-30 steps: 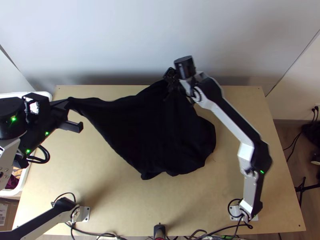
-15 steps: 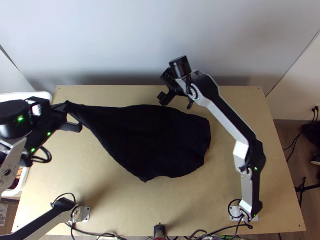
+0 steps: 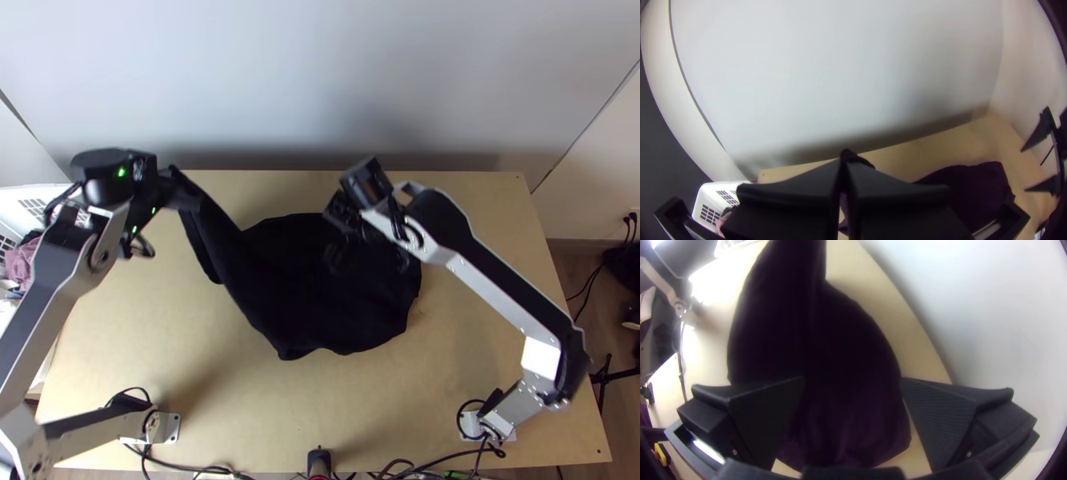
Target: Fold the t-shirt
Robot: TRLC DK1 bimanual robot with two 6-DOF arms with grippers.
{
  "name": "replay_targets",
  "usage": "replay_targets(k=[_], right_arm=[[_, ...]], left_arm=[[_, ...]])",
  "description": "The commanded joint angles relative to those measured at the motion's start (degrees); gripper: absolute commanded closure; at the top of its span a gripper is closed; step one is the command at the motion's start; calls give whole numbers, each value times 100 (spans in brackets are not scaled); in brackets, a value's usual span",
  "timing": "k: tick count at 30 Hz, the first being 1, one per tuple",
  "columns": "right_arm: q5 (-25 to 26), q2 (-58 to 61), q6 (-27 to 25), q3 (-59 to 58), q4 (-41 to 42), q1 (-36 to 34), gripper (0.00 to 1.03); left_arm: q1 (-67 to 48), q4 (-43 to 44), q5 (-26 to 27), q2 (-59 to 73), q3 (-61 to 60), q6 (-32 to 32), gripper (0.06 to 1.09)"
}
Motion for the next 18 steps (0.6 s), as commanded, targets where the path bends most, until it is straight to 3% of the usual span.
replay_targets(k=[1,18], right_arm=[[-84,-434,-29,-712,-246,507,5],[-893,163,15,-774,-369,1614,5]], left_arm=[[468,739,19,941,495,-155,105],[1075,1117,-192,1820,741,-744,105]])
